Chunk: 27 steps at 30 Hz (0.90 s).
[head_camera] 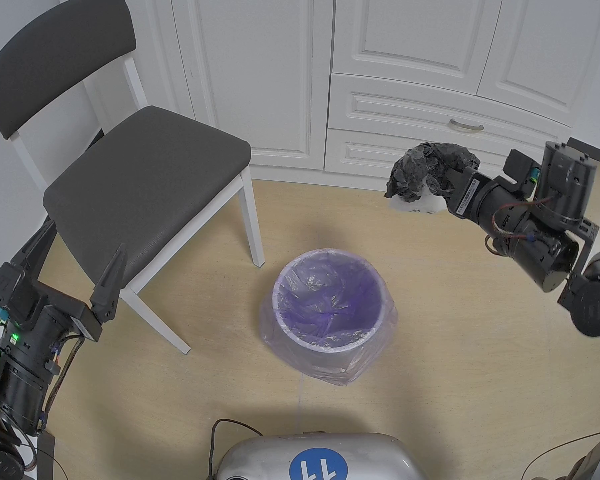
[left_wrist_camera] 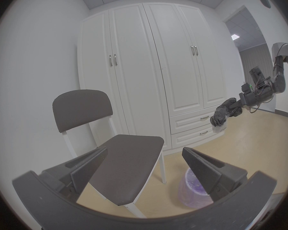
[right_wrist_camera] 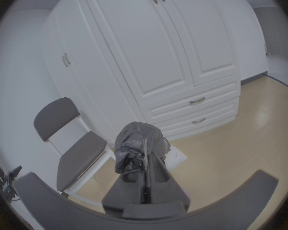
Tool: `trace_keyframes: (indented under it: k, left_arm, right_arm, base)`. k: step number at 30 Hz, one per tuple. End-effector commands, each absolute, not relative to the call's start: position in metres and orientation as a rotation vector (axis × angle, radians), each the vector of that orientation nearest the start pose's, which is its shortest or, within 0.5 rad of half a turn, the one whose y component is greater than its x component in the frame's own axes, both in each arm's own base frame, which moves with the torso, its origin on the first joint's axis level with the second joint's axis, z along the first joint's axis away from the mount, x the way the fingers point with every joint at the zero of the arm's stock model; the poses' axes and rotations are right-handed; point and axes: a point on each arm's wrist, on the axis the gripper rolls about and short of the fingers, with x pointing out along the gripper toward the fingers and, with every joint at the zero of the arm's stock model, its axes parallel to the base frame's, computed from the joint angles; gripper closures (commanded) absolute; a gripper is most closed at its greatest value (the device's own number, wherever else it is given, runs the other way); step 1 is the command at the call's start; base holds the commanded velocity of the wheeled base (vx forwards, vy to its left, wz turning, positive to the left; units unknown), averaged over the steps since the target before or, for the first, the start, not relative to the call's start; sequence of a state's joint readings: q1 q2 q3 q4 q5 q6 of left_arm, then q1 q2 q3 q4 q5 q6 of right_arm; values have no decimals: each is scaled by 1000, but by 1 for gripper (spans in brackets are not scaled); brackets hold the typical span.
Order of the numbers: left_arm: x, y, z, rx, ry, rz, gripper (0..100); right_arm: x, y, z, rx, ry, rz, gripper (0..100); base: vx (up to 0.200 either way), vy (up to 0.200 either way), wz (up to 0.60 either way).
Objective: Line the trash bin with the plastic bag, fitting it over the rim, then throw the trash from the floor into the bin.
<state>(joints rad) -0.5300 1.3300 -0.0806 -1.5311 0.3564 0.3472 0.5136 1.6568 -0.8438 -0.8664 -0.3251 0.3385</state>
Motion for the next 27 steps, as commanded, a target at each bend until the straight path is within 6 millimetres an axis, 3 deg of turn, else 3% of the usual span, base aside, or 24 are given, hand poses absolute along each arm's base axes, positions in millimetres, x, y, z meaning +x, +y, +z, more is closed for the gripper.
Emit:
trace_keyframes:
  k: [1,7,17,22,27]
  left_arm:
    - [131,-68,184,229,-320,-115,0]
    - [127,-65,189,221,-344,-108,0]
    - [127,-65,192,215,-358,-103,0]
    - [125,-64,193,226,-367,-98,0]
    - [124,-63,193,235,-371,-95,0]
  right_arm:
    - [245,175,191,266,29,294,100]
    - [277,202,147,296,44,286,100]
    - [294,238,84,395,209,337,100]
    - [322,239,65,501,253,295,100]
    - [336,239,62,583,339,247,100]
  base:
    - [0,0,0]
    - [0,0,0]
    - [0,0,0]
    - [0,0,0]
    - [0,0,0]
